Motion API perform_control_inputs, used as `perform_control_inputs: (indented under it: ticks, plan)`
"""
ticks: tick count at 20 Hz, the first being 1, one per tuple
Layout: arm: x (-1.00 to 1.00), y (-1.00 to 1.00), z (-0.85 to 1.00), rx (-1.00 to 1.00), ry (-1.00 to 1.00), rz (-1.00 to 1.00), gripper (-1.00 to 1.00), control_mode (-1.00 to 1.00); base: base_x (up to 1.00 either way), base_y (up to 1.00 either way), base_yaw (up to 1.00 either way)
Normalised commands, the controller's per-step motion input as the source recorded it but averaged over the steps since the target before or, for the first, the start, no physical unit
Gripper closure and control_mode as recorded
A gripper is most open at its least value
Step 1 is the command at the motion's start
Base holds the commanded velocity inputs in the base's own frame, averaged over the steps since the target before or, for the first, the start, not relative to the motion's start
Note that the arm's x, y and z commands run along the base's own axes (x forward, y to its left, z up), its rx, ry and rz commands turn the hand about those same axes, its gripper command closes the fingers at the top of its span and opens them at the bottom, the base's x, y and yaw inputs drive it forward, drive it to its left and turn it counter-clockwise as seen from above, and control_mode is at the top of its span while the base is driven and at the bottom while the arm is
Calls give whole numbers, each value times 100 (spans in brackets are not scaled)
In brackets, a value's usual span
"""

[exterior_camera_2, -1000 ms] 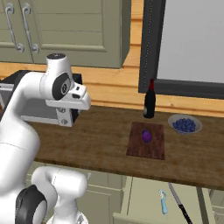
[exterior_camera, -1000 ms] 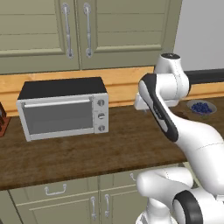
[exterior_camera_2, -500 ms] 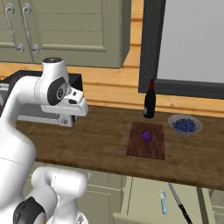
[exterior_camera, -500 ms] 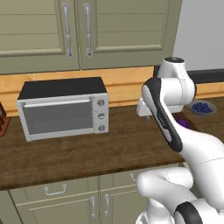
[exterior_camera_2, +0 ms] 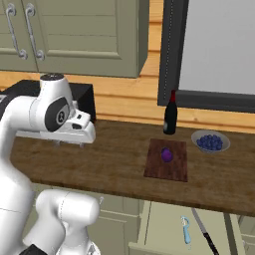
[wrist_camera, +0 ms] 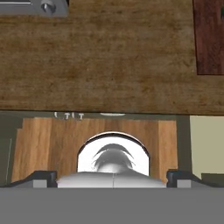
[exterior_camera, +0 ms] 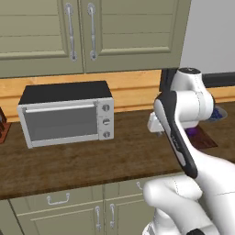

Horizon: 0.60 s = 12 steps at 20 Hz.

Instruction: Place the appropriate cutting tool for cutting the eggplant skin on the cutting board.

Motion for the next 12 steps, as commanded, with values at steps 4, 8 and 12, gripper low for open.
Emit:
perform_control_inputs:
  ticks: [4, 8, 12]
  plan:
    - [-54, 0, -34, -3, 2, 0, -100, -100, 0, 0, 0]
    - [-66, 0, -41, -3, 6, 0, -100, -100, 0, 0, 0]
    - [-62, 0, -37, -1, 7, 0, -100, -100, 0, 0, 0]
